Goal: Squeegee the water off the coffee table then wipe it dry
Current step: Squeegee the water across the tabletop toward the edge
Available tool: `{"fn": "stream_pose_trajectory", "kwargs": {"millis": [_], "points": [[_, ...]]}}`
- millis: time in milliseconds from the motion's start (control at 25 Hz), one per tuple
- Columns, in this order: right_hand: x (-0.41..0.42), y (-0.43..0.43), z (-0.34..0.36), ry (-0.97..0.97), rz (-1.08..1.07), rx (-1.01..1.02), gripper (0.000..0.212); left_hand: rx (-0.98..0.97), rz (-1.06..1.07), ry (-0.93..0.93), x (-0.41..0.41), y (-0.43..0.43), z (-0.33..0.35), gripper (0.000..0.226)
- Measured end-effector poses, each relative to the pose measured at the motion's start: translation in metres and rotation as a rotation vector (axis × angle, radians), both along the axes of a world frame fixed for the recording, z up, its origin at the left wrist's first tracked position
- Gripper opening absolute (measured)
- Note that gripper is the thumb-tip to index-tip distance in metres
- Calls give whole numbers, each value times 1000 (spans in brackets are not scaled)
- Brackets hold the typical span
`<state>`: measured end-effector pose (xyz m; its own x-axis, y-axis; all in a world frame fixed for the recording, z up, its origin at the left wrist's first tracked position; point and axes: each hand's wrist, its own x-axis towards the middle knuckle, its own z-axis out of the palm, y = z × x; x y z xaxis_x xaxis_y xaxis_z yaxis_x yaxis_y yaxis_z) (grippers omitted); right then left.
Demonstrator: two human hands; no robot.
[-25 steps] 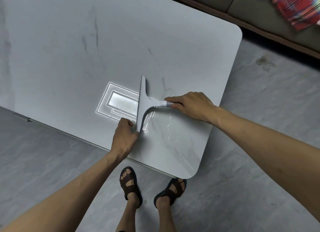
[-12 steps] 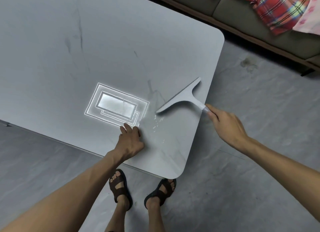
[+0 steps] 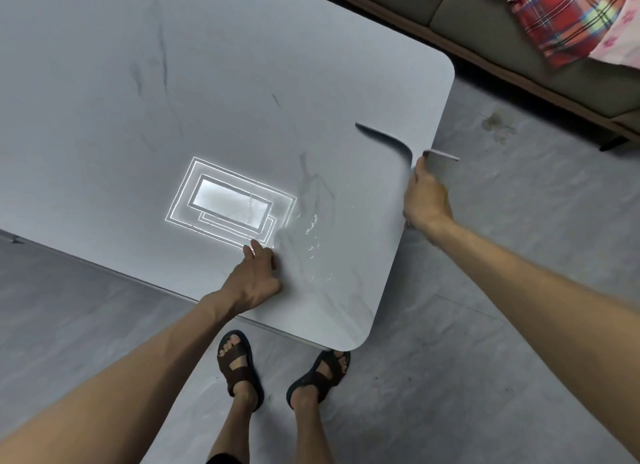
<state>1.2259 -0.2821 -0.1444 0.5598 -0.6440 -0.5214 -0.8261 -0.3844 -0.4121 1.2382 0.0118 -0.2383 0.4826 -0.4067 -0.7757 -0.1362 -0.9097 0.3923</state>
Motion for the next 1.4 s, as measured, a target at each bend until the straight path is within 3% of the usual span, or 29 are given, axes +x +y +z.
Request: {"fn": "stream_pose_trajectory", "kwargs": {"millis": [160, 320, 480, 600, 800, 960, 1120, 1280, 1400], "points": [[-57, 46, 4, 114, 104, 39, 64, 10, -21, -11, 3, 5, 0, 46], [-81, 71, 5, 140, 61, 123, 63, 4, -43, 20, 2, 4, 5, 38], [-87, 75, 17, 26, -103, 124, 42, -43, 12, -6, 3, 6, 19, 29], [-98, 97, 34, -118, 113, 93, 22, -113, 183, -105, 1, 28, 33, 19], [-84, 148, 29, -35, 427, 120, 30, -174, 643, -95, -3, 90, 49, 7], [-82, 188, 29, -5, 372, 106, 38, -156, 660, 37, -2, 132, 62, 7], [-74, 211, 43, -33, 418, 164, 29, -198, 698, 94, 7, 148, 78, 8], [-45, 233, 61, 15, 750, 76, 23, -230, 664, 77, 12, 163, 107, 8], [-3, 248, 52, 65, 1031, -17, 32, -204, 703, -16, 18, 182, 111, 12]]}}
